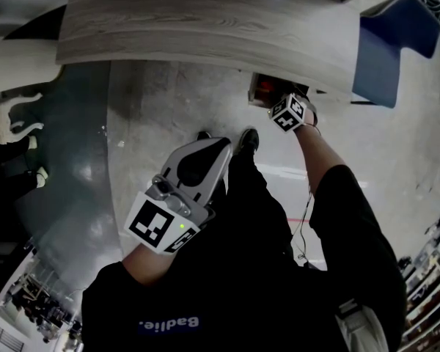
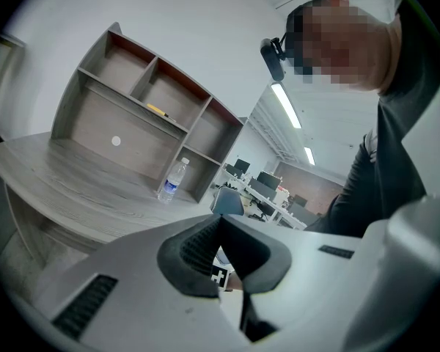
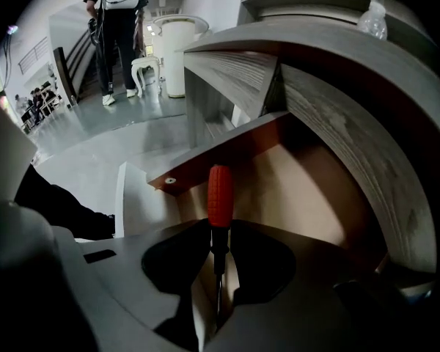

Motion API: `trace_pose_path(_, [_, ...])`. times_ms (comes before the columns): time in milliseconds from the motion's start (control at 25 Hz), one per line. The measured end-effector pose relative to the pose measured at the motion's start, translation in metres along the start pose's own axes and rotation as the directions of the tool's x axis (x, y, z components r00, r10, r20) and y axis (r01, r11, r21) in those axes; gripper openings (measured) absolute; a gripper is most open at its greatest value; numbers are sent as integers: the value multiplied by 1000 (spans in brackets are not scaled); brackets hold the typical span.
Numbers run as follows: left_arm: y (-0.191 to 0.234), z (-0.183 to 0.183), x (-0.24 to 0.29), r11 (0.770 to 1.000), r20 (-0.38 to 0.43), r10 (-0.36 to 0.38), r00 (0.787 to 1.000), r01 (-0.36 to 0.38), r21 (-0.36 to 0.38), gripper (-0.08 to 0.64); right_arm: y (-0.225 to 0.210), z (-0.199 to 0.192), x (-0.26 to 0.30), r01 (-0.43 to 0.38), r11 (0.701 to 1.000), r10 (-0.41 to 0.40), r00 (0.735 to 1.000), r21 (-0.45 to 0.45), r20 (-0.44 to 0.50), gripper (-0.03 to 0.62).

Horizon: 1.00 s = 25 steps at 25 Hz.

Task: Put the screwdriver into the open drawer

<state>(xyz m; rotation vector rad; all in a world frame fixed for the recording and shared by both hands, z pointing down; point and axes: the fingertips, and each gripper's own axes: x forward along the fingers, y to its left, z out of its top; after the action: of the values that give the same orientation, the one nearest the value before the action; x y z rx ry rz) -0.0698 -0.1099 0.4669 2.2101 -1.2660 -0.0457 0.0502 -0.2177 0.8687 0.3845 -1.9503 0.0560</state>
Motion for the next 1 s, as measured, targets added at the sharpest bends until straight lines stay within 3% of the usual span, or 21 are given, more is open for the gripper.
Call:
trace_pose_path(360, [5, -2, -4, 1000, -3, 10, 1000, -10, -2, 3, 2, -2, 10, -16, 992, 6, 997, -126, -74, 106])
trace_pose_path(1000, [8, -4, -12, 1000, -9, 2, 1000, -2, -1, 3, 5, 0, 13, -16, 981, 1, 997, -194, -79, 127])
